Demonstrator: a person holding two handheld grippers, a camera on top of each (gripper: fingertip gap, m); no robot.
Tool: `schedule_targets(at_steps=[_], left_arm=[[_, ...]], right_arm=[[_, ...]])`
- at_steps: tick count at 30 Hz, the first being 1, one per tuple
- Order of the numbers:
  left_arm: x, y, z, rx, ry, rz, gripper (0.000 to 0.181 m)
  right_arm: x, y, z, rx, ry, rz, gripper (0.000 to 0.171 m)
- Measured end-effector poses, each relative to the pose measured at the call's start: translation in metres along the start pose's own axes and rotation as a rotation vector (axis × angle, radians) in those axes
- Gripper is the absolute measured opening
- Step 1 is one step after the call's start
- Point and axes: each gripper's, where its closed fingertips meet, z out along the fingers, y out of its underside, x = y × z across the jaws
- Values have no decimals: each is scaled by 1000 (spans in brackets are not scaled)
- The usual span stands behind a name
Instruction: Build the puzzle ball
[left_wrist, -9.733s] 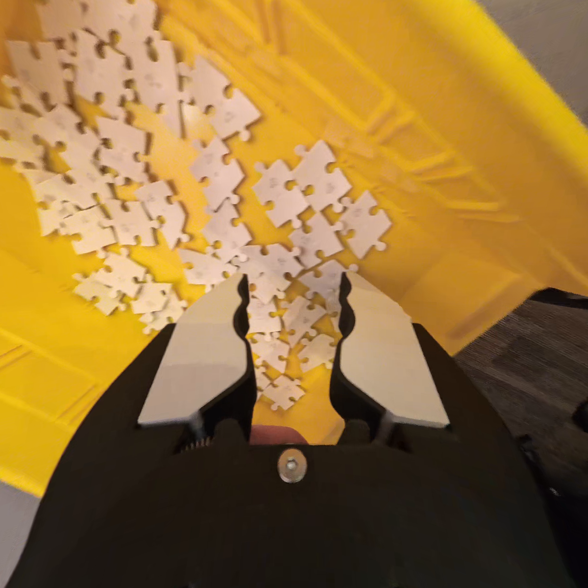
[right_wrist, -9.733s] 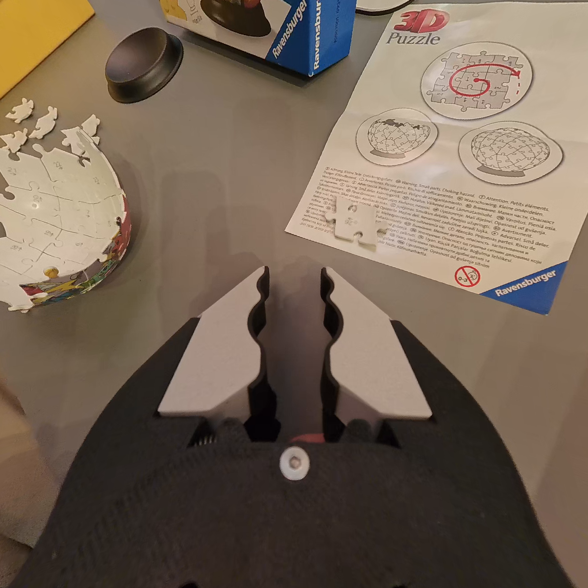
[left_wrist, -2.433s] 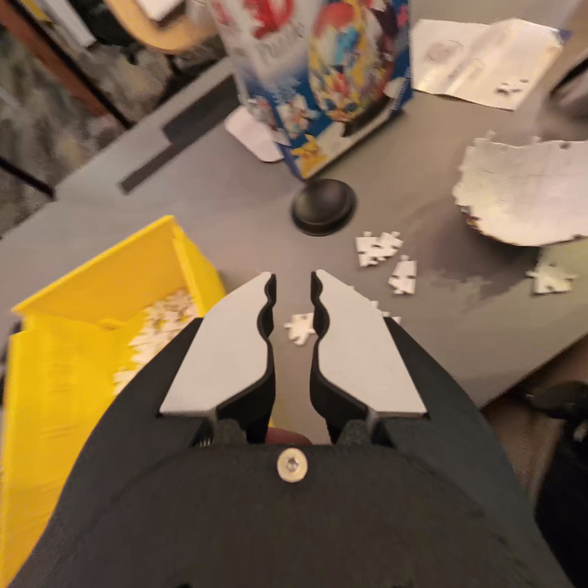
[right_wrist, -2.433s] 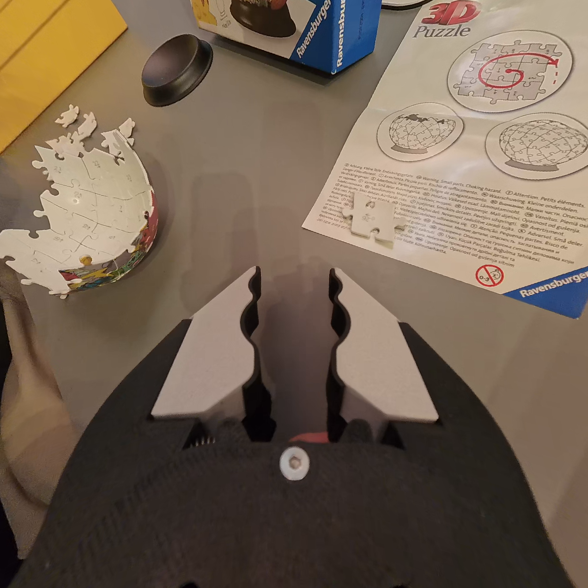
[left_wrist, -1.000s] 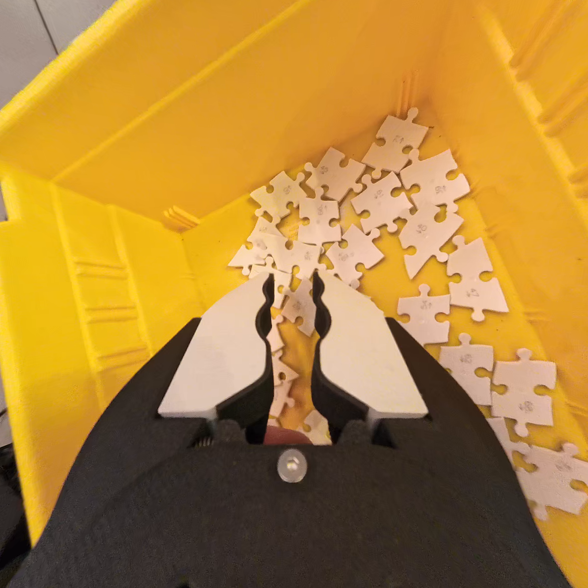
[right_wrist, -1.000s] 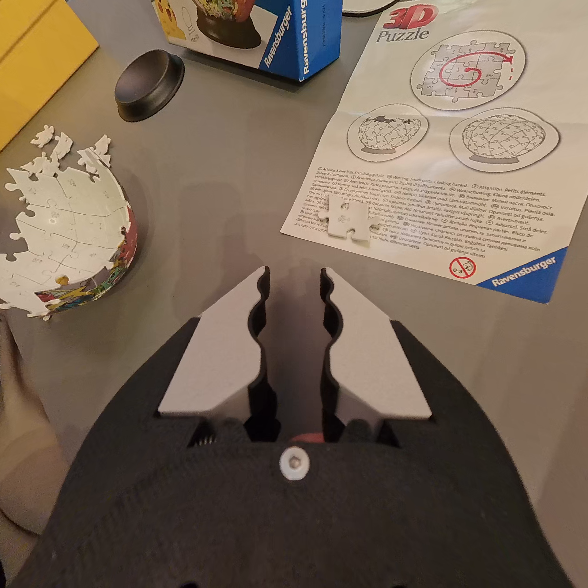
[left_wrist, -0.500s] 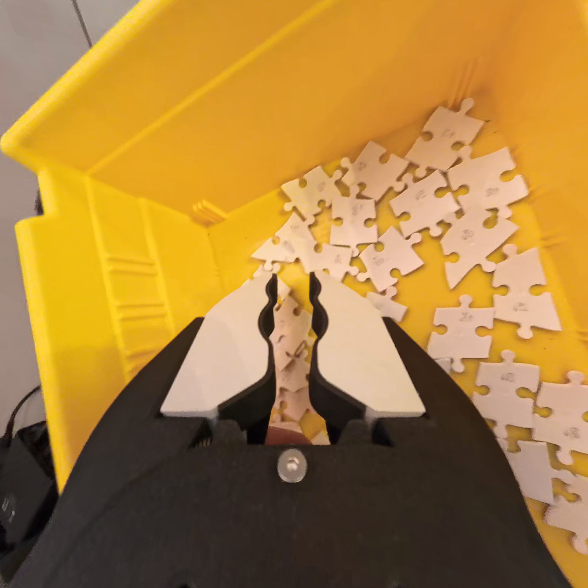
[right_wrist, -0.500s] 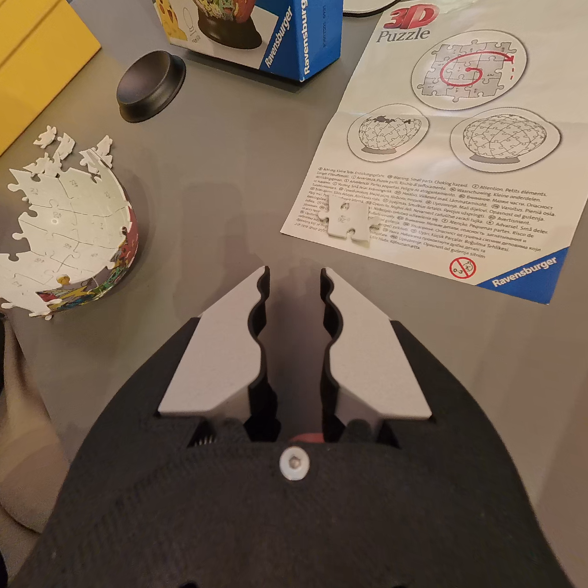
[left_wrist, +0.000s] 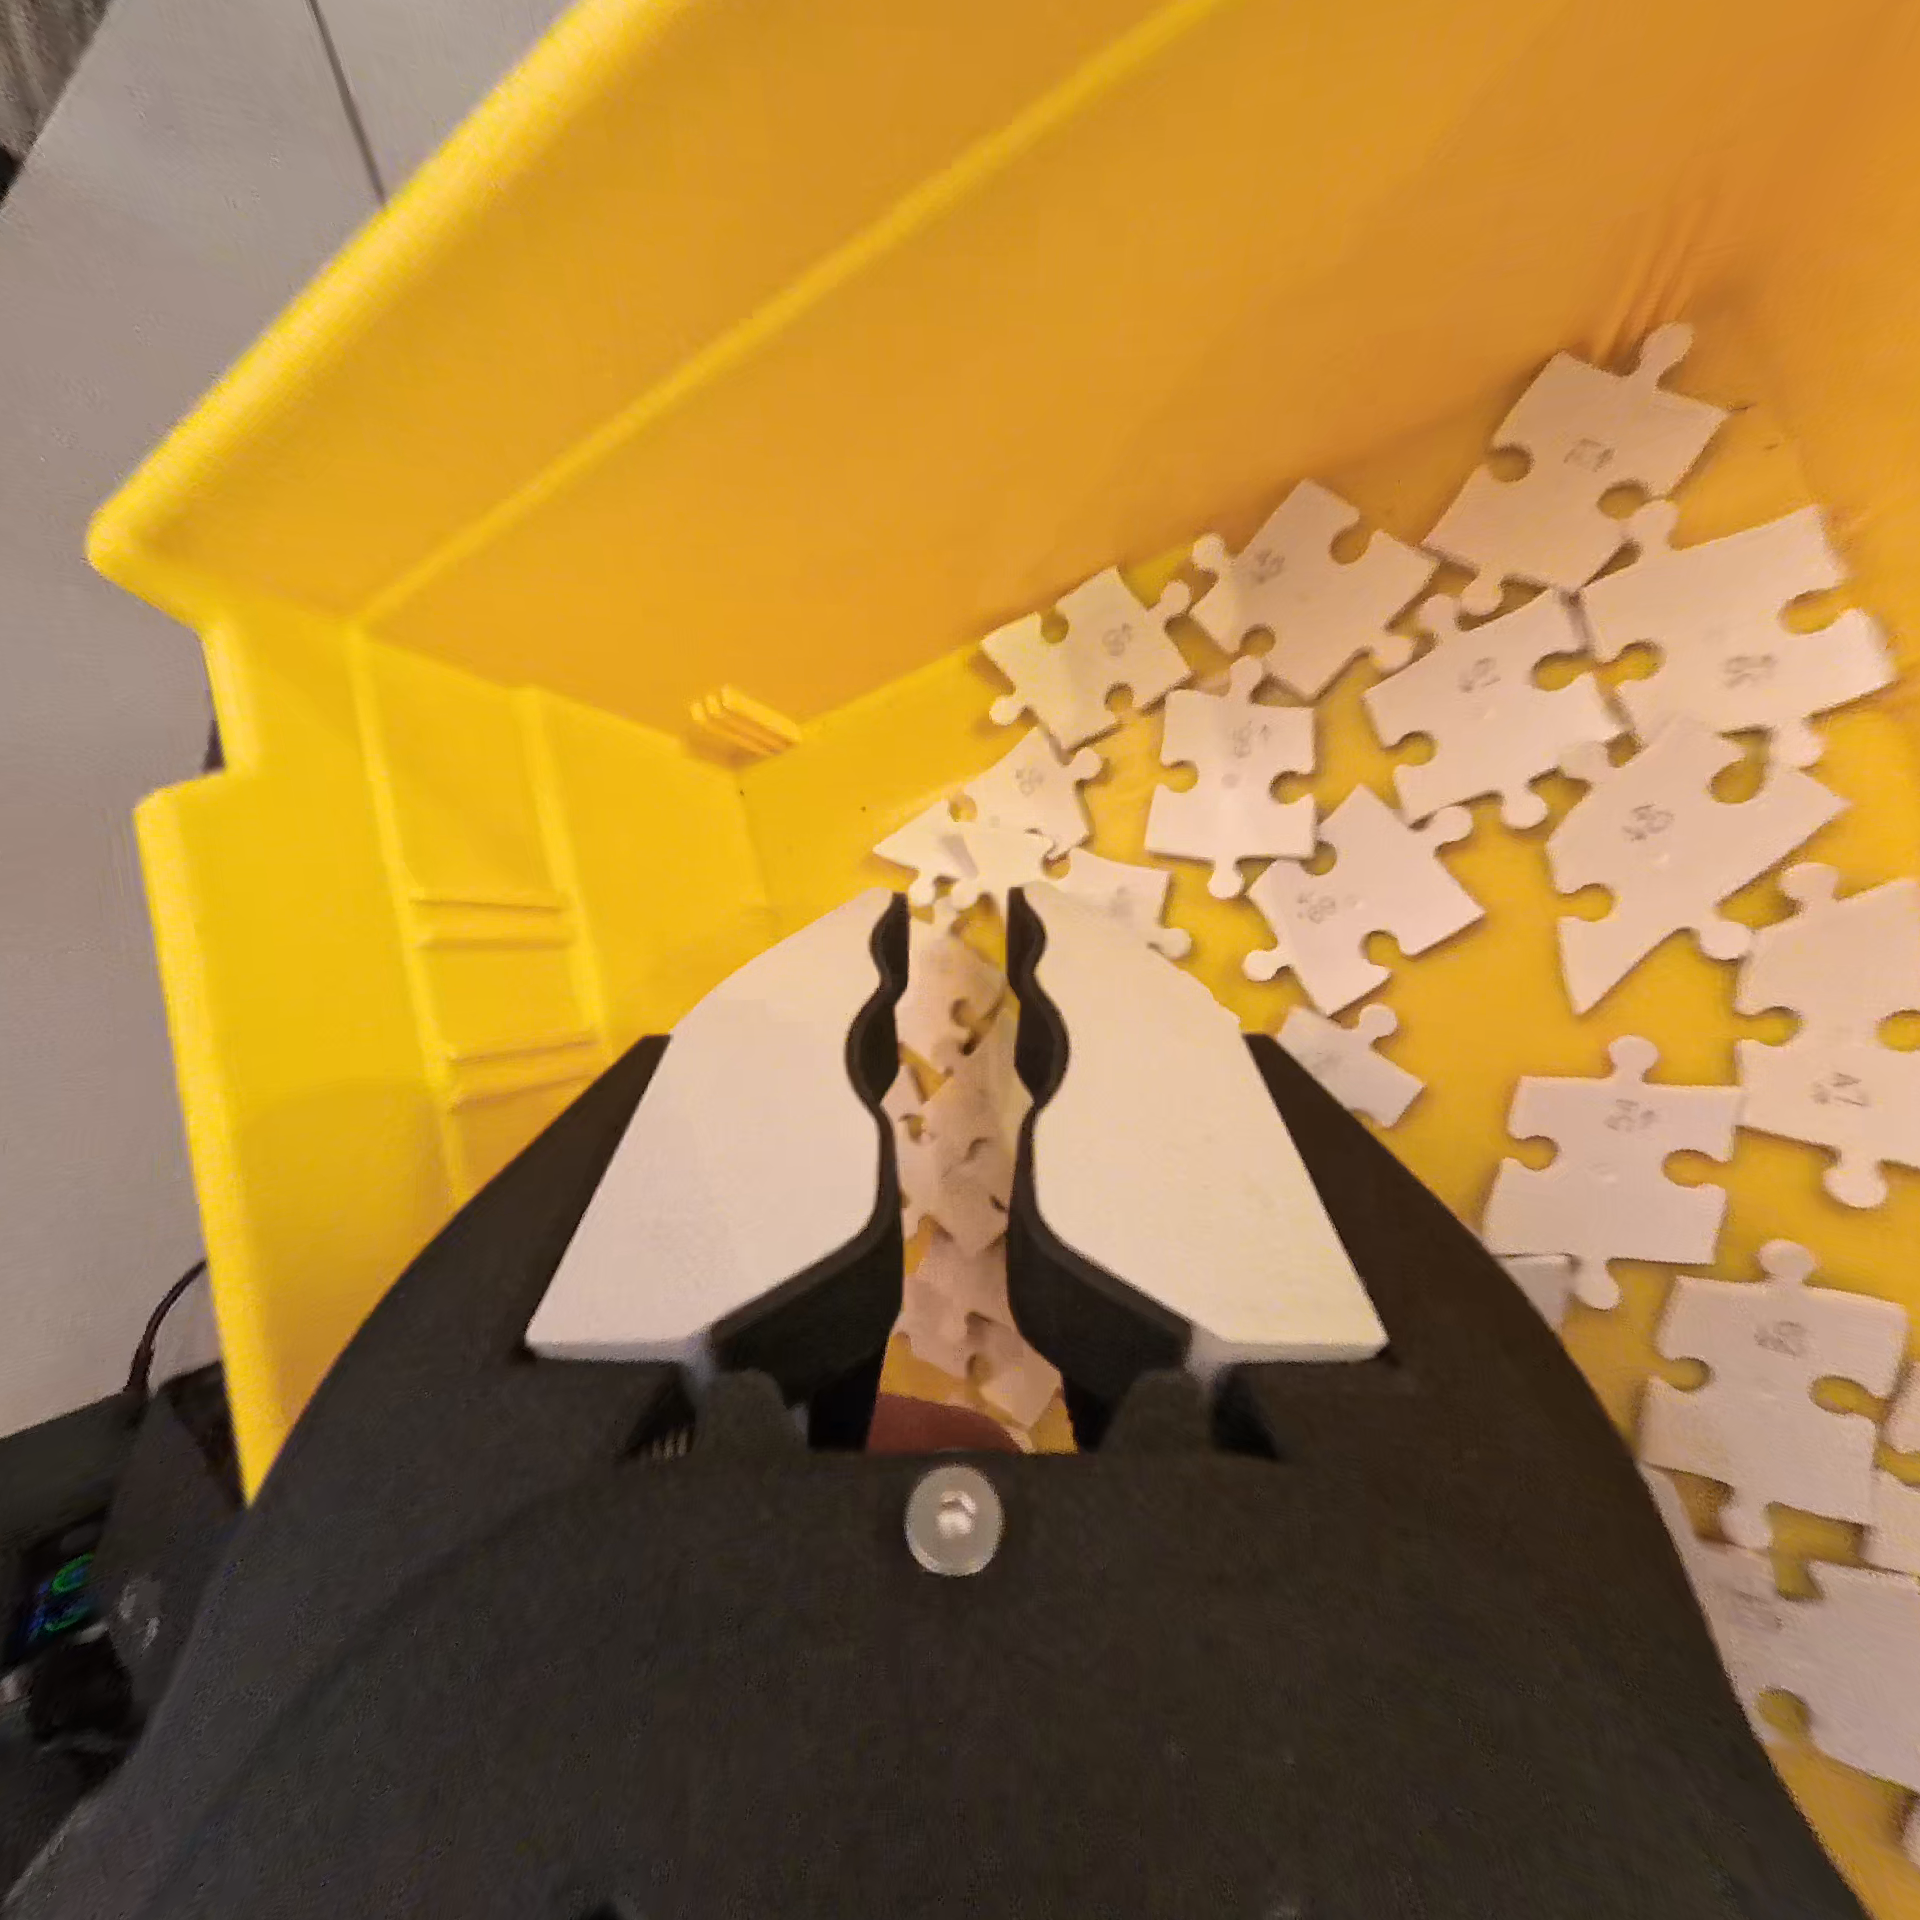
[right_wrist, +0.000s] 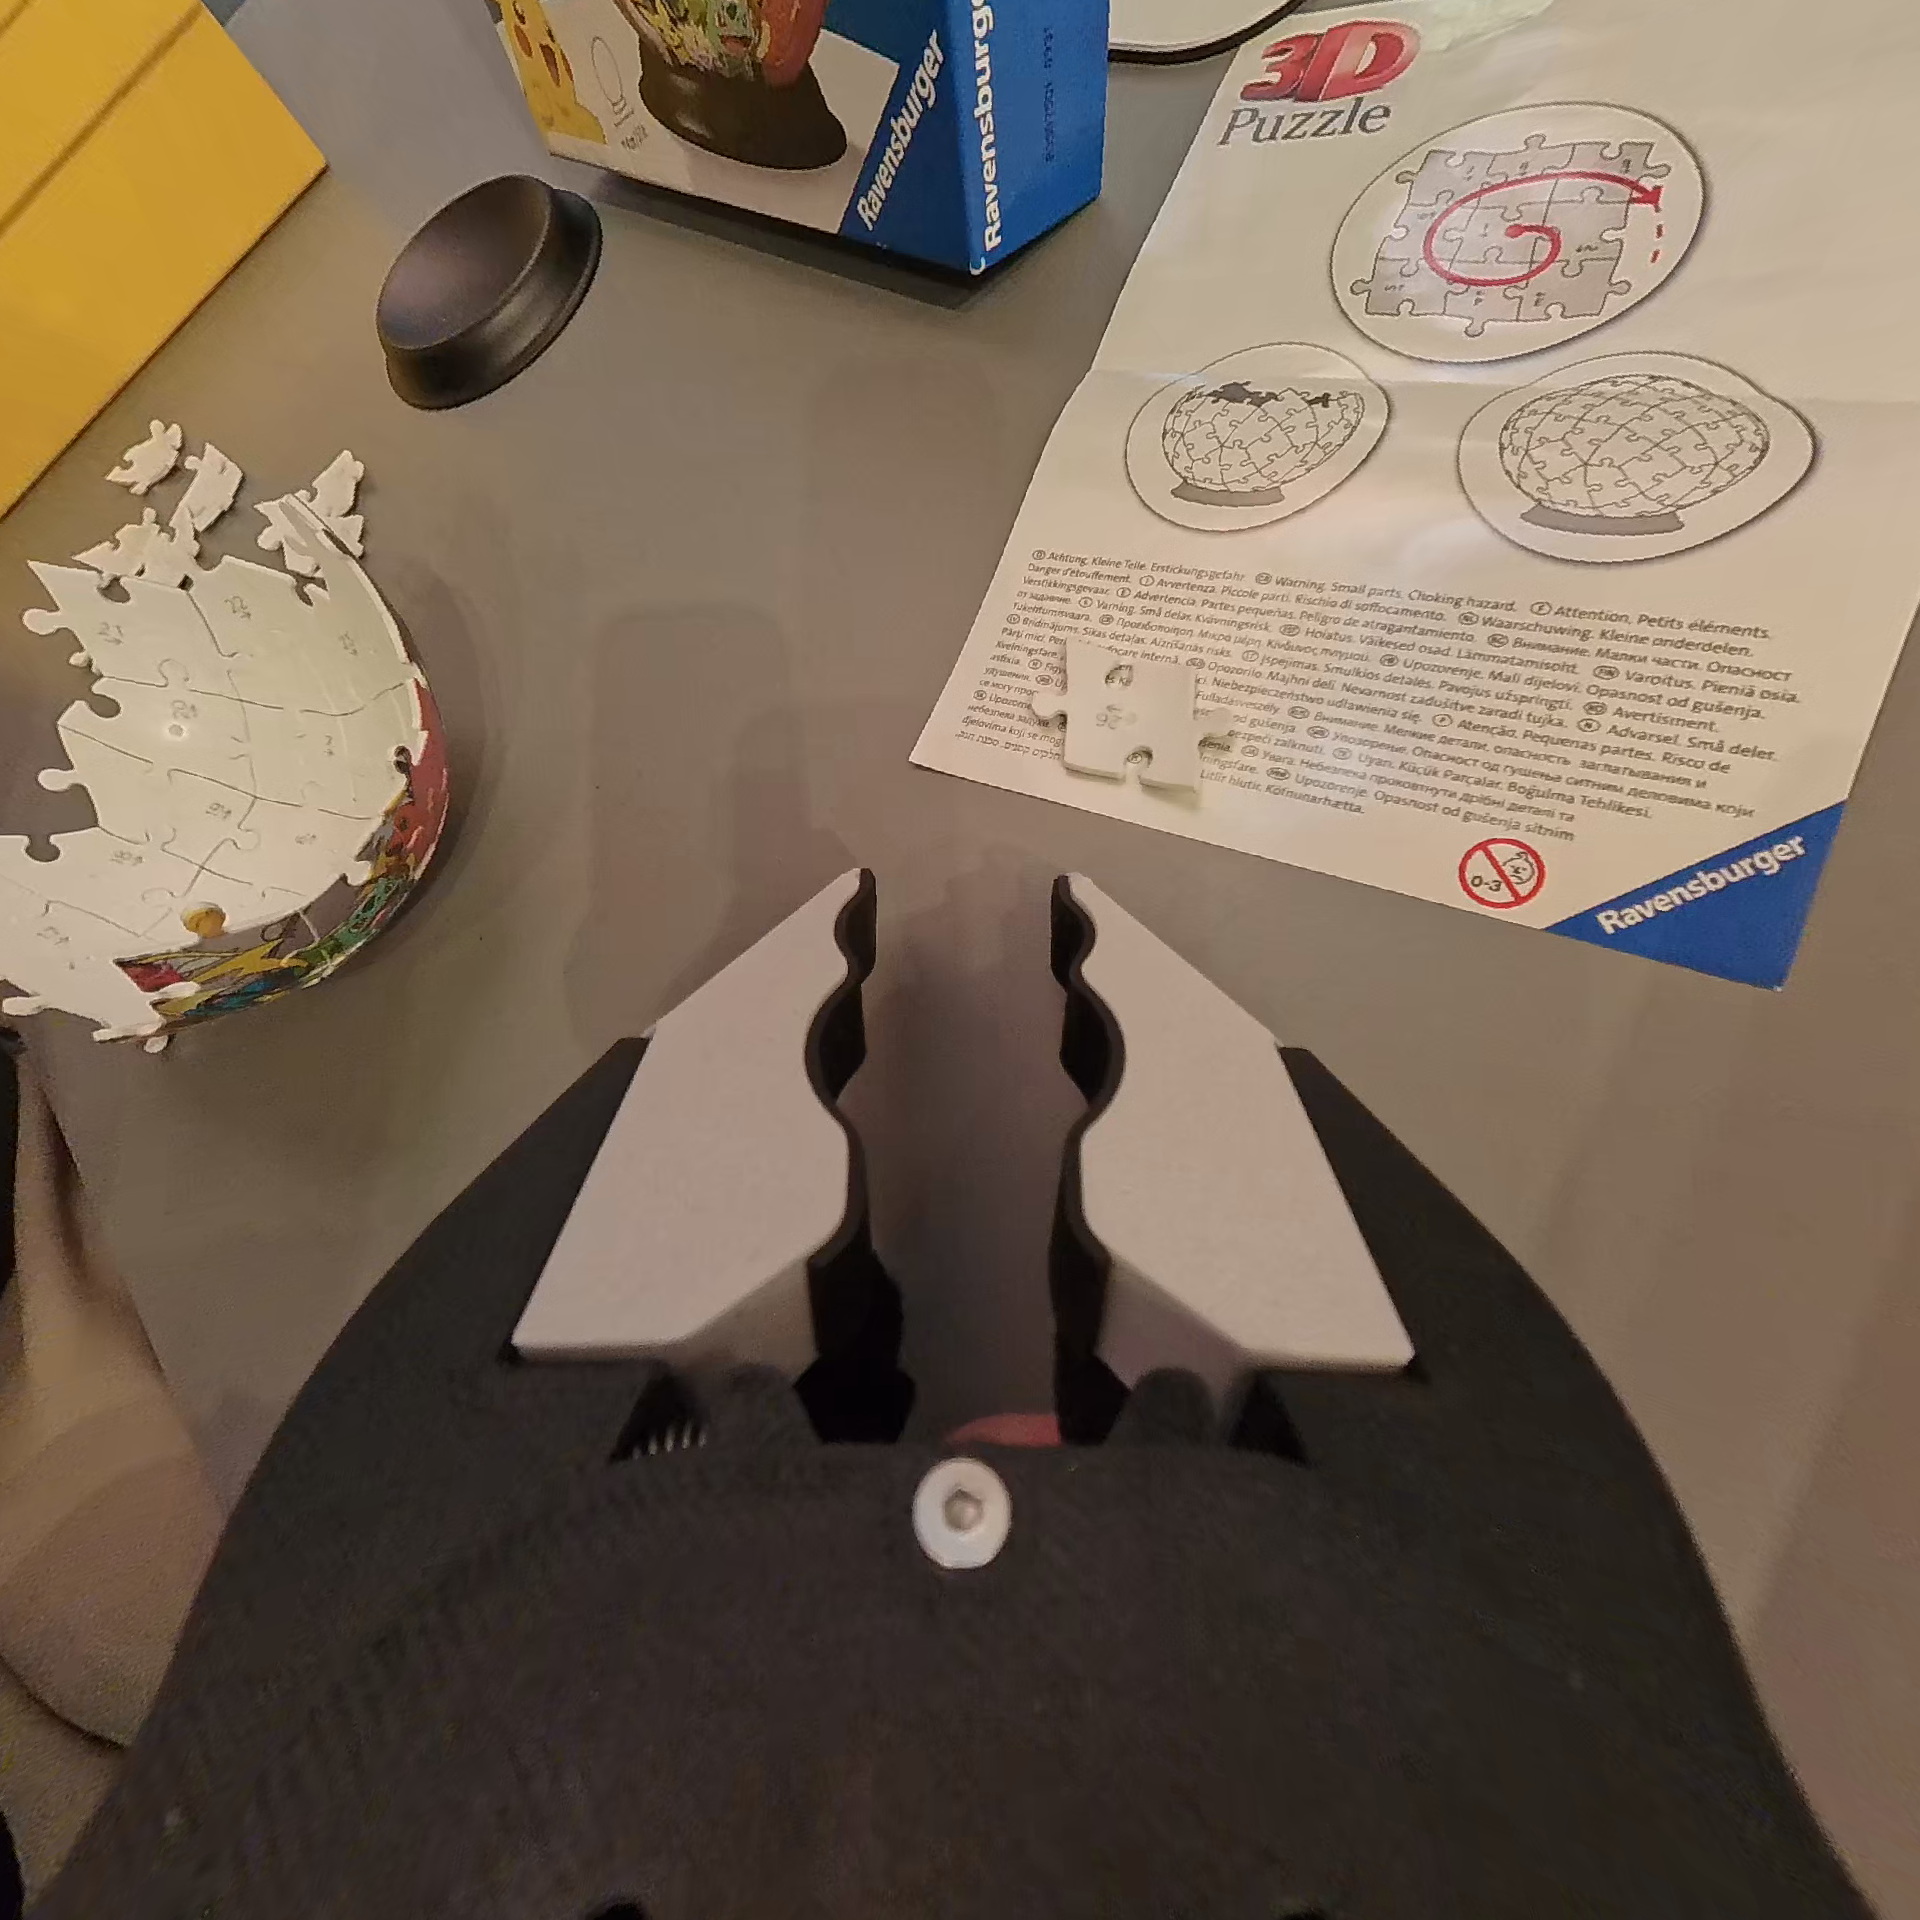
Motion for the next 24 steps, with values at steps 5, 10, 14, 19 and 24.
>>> schedule_targets(at_steps=[5,10,14,19,24], left_arm=[[32,-22,-5,85,186,14,20],[30,-16,7,32,148,65,21],[21,-14,9,20,129,28,23],[8,-11,-9,24,115,-13,25],[13,10,-6,-45,151,43,38]], right_arm=[[0,0,0,0,0,1,32],[0,0,0,0,1,1,32],[0,0,0,0,0,2,32],[1,0,0,1,1,3,32],[1,0,0,1,0,3,32]])
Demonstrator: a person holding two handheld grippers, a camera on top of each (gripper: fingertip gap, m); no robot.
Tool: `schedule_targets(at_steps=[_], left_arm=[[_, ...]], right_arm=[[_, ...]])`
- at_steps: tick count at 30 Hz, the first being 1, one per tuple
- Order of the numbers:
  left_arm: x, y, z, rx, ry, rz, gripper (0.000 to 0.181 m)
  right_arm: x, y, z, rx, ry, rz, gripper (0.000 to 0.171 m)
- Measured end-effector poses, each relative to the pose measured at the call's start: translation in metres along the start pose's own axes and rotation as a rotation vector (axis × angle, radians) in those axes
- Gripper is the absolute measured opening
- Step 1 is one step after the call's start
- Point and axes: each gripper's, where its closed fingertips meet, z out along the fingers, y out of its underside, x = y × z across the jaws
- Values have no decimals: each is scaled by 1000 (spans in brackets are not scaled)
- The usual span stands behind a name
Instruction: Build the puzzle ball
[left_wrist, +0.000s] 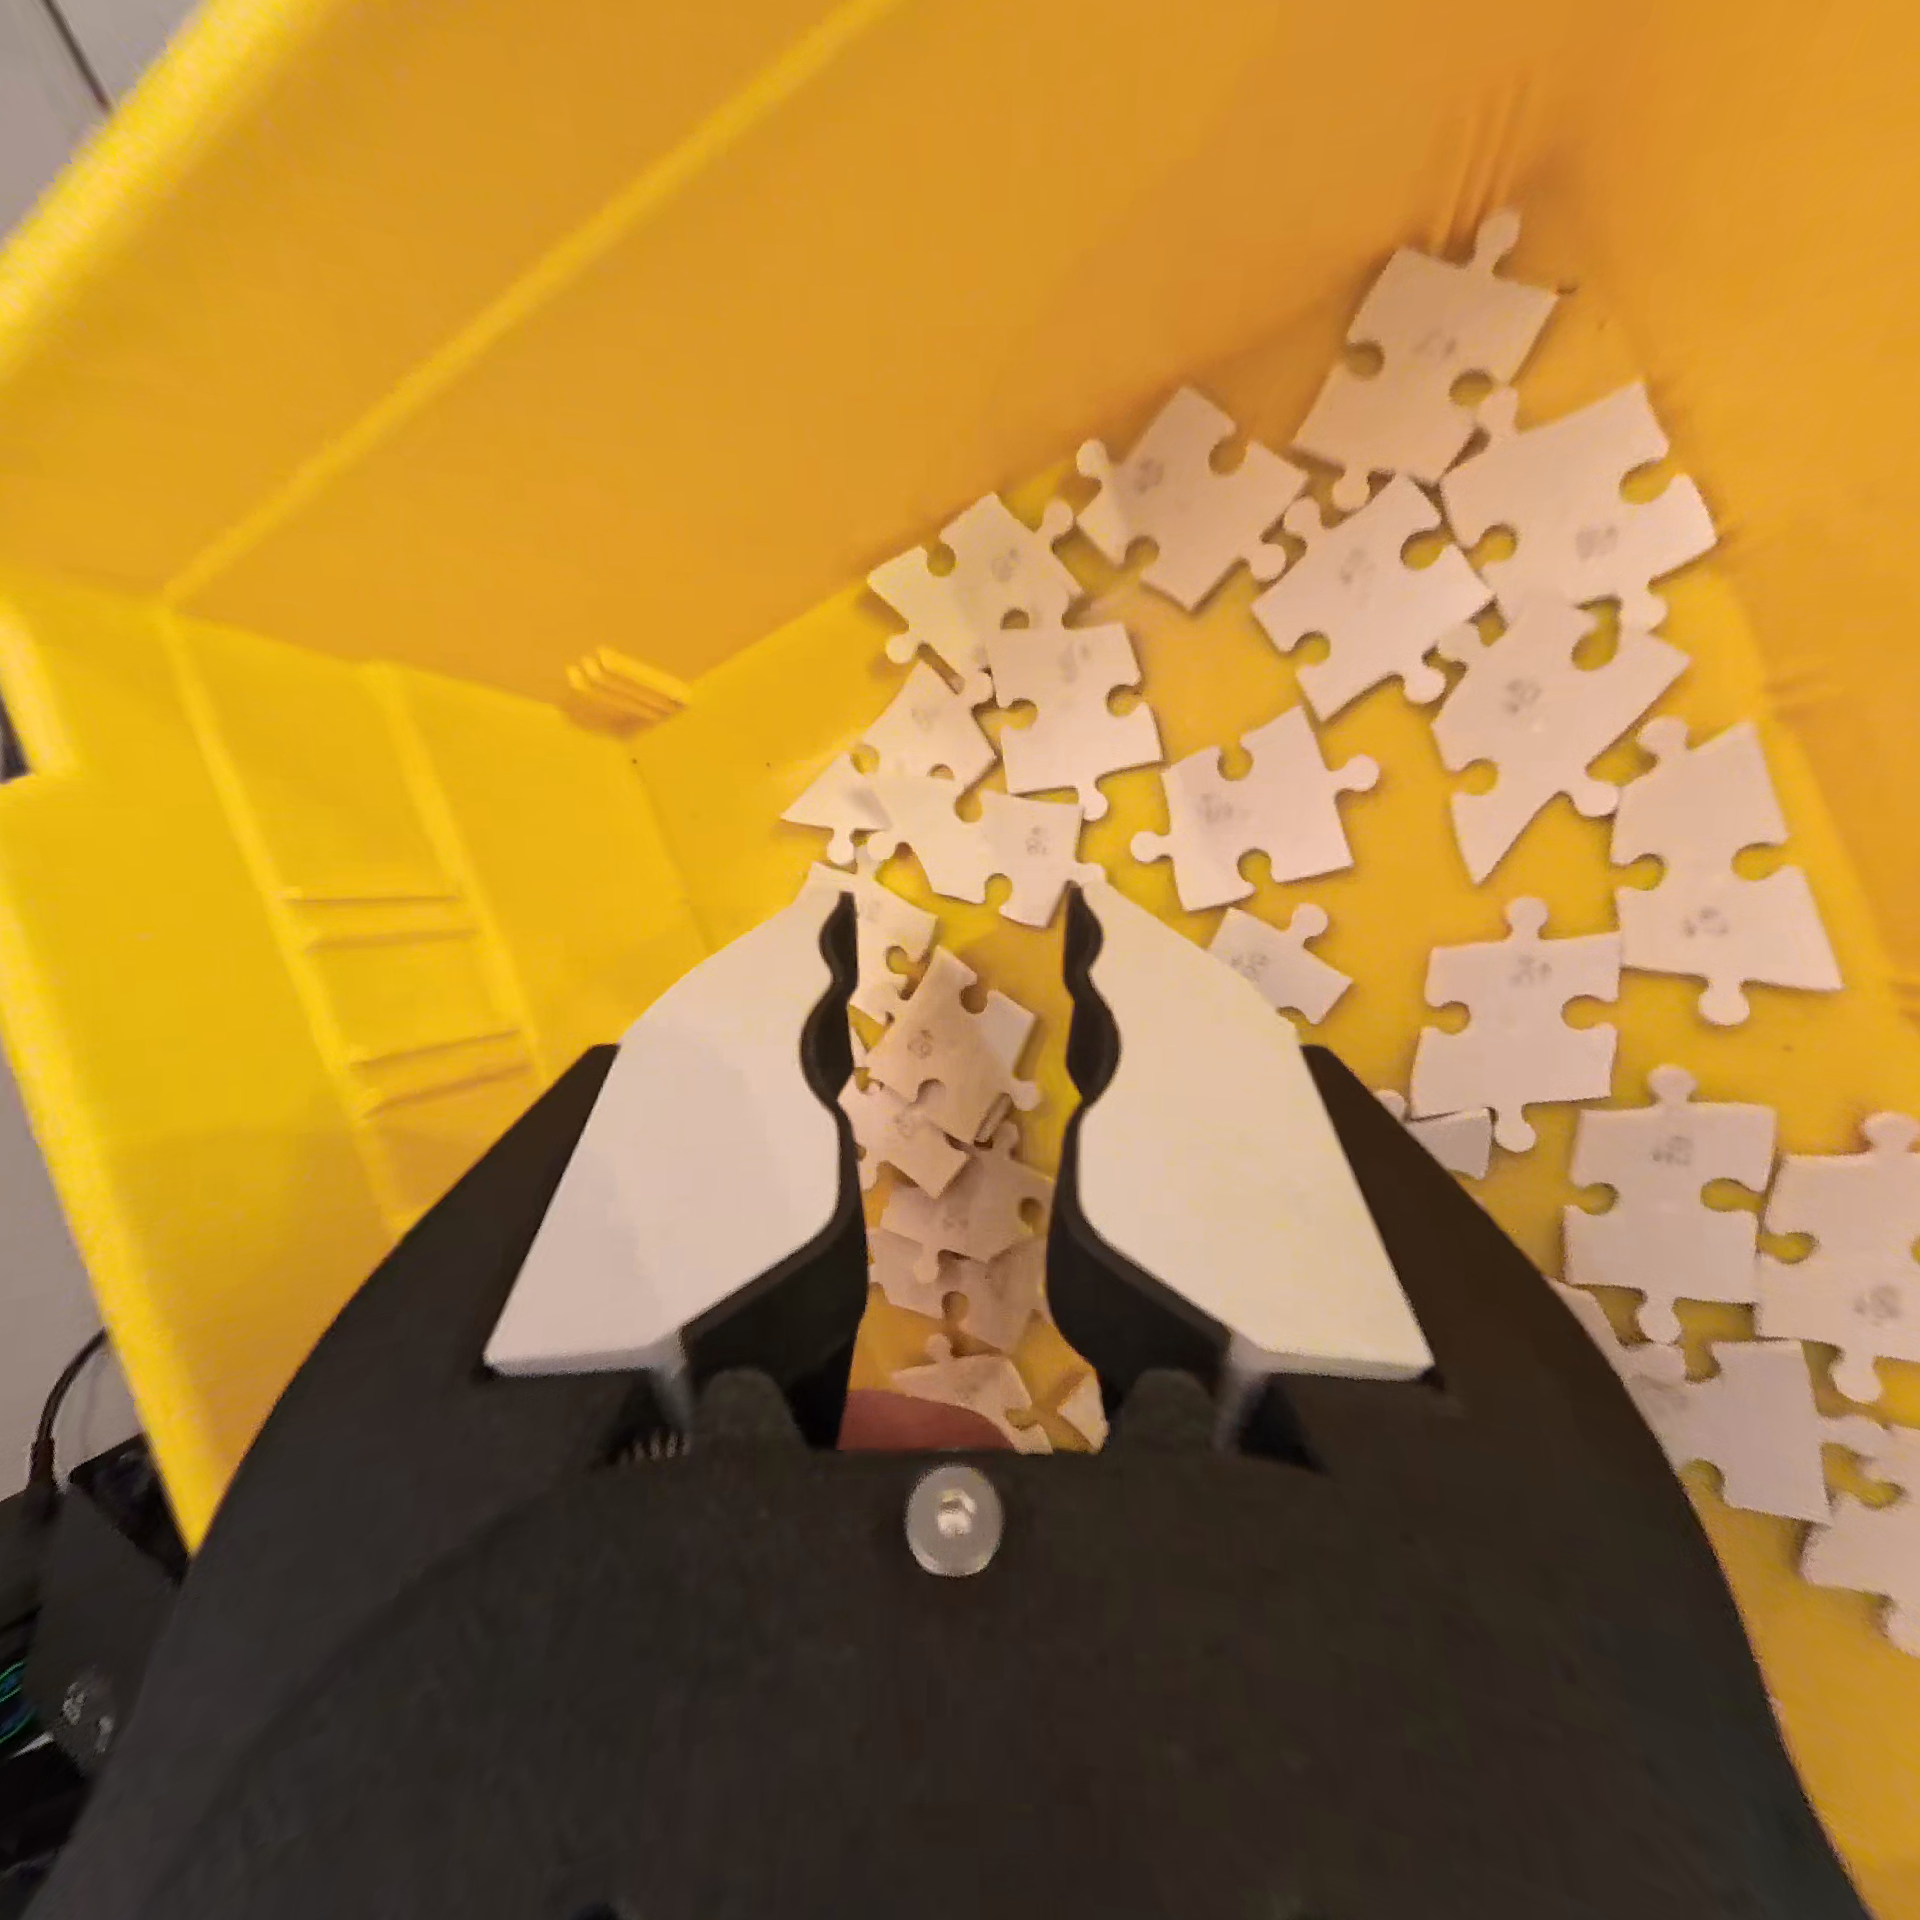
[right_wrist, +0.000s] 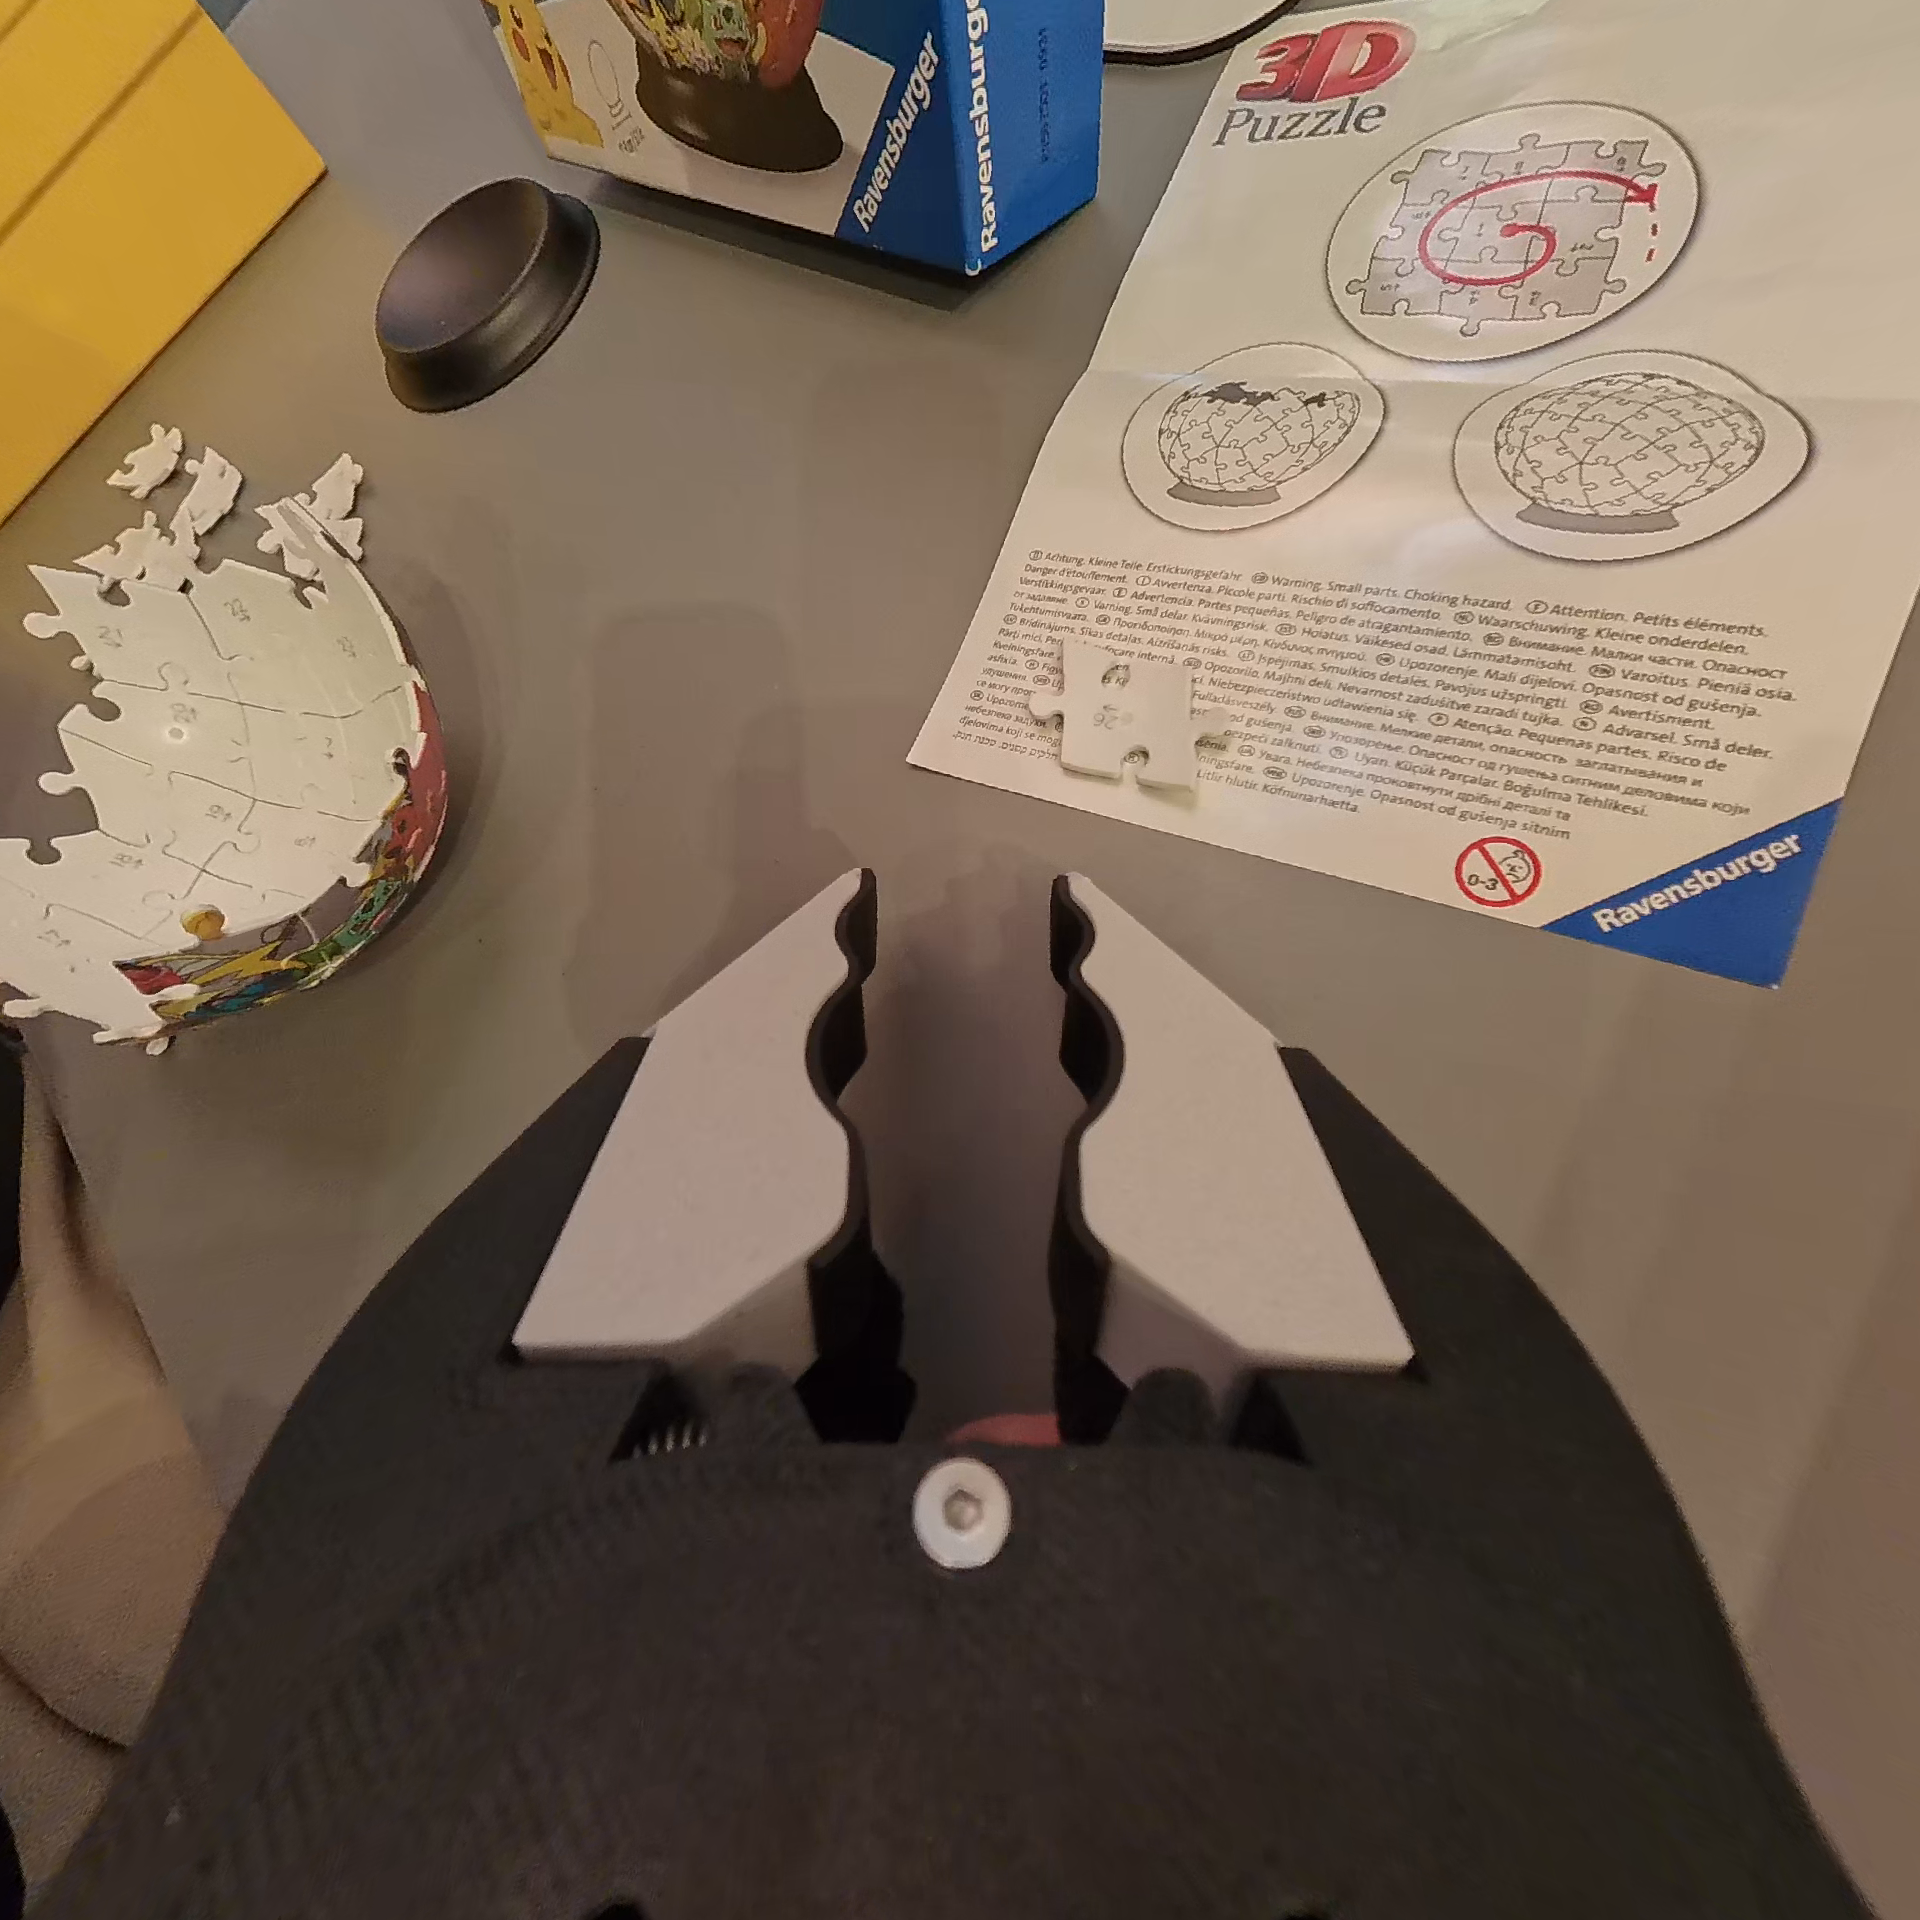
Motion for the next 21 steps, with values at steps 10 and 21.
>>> schedule_targets(at_steps=[10,21], left_arm=[[6,-5,7,6,50,-33,39],[-5,-6,11,7,-42,-89,35]], right_arm=[[-1,0,0,0,-3,-3,33],[-1,0,0,0,-7,-5,34]])
